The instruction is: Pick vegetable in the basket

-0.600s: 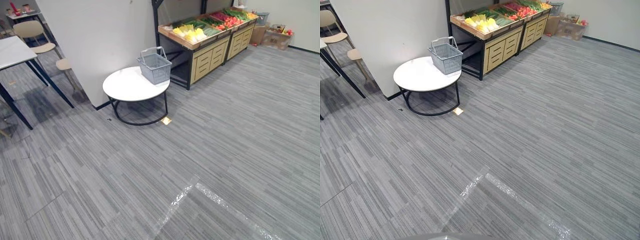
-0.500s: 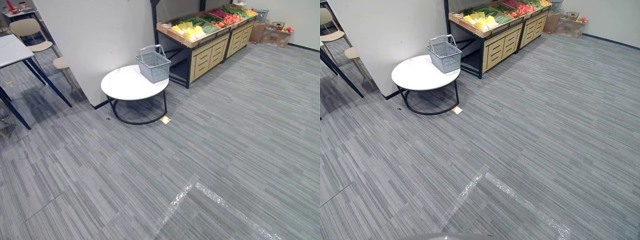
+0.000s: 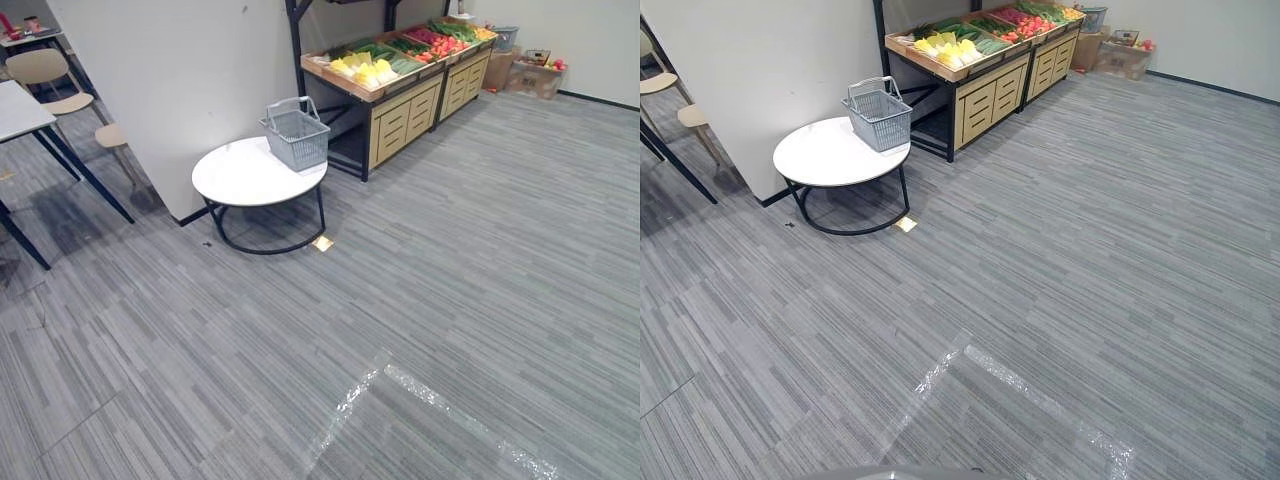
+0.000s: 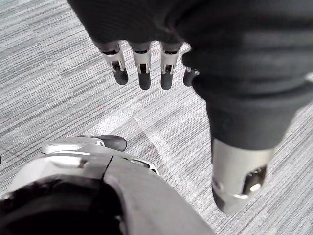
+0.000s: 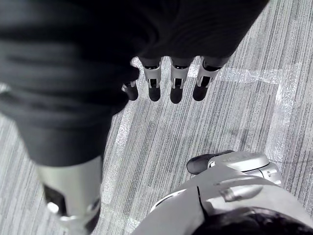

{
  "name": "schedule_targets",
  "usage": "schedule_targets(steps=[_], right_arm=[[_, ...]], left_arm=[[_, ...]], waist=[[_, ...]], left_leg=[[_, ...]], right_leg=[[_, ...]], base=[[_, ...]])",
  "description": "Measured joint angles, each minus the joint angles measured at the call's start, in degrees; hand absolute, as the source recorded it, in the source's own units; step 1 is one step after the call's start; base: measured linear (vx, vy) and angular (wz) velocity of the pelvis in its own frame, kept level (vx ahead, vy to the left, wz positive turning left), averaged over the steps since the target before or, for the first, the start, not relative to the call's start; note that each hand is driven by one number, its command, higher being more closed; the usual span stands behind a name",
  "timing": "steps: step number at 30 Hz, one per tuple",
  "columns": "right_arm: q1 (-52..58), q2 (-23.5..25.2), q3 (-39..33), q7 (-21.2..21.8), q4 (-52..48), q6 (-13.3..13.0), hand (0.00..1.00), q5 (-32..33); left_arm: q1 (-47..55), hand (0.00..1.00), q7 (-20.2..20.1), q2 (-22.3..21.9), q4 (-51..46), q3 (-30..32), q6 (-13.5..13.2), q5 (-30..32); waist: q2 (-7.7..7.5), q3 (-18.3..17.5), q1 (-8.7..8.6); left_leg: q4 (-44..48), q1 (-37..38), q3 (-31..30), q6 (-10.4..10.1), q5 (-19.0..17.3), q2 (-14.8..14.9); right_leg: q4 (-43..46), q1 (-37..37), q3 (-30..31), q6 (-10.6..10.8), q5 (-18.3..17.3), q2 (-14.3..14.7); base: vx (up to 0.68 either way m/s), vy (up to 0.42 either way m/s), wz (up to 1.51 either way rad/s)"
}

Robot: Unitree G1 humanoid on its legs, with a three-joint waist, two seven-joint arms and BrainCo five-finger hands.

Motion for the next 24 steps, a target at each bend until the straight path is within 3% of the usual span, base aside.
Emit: schedule_targets(steps=[19, 24], right_arm=[[0.2, 0.9, -4.3, 1.1, 0.3, 0.0, 0.00, 4.8], [-2.0, 0.8, -4.1, 1.1, -0.5, -0.1, 0.00, 6.1]], left_arm=[[-0.2, 0.00, 0.0, -0.2, 1.0, 1.3, 0.0, -0.6], [-1.6, 0.00, 0.2, 0.0, 0.9, 1.4, 0.0, -2.4]], waist=[[0.26, -0.2, -0.10], [-0.10, 1.6, -0.22]], left_leg=[[-0.8, 0.5, -0.6, 0.1, 0.1, 0.3], [1.1, -2.4, -0.6, -0.4, 0.1, 0.7]], right_leg=[[-0.1, 0.4, -0.9, -0.4, 0.3, 0.5], [11.1, -7.0, -1.0, -1.7, -4.8, -0.2]], base=[[0.00, -0.022, 0.00], [-0.07, -0.032, 0.00]])
